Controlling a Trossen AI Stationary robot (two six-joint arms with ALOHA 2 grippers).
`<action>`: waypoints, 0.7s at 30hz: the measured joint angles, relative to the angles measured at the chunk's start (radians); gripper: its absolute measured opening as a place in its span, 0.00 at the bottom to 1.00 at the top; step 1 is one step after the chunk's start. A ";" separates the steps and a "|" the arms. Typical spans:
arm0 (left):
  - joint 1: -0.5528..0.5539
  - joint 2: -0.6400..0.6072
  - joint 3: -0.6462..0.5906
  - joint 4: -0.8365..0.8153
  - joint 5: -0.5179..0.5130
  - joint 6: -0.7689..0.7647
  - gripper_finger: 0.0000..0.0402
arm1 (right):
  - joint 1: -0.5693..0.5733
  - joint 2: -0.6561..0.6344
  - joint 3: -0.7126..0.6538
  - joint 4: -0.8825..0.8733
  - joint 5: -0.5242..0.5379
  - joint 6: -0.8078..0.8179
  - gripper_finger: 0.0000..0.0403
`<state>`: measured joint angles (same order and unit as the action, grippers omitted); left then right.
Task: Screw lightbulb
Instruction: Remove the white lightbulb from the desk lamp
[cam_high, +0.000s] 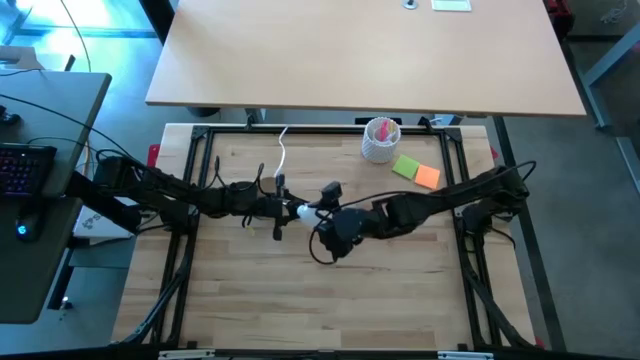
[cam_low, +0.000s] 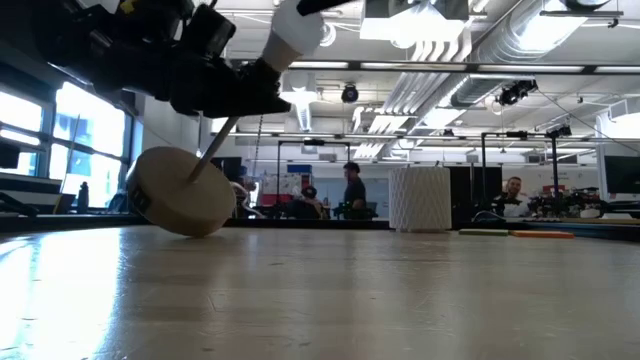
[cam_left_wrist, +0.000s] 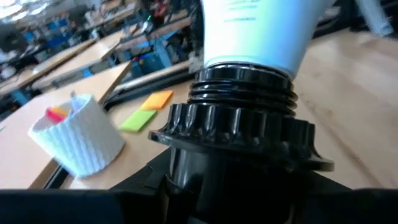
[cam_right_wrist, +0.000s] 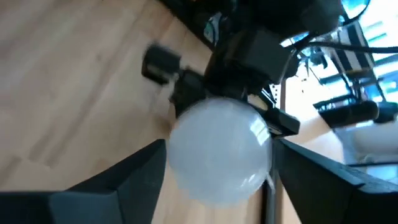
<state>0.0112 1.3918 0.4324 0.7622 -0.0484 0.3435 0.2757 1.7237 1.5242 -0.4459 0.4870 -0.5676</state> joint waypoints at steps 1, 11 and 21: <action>0.002 0.000 0.000 -0.007 -0.008 -0.002 0.38 | 0.009 -0.002 0.000 0.004 0.014 0.030 0.76; 0.009 0.000 -0.002 -0.016 -0.021 -0.020 0.38 | 0.061 -0.003 0.081 -0.029 0.240 0.670 0.80; 0.008 0.000 -0.002 -0.016 -0.020 -0.020 0.38 | 0.010 -0.003 -0.007 -0.126 0.130 1.267 0.80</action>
<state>0.0196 1.3922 0.4305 0.7466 -0.0685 0.3235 0.2856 1.7210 1.5175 -0.5723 0.6174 0.6998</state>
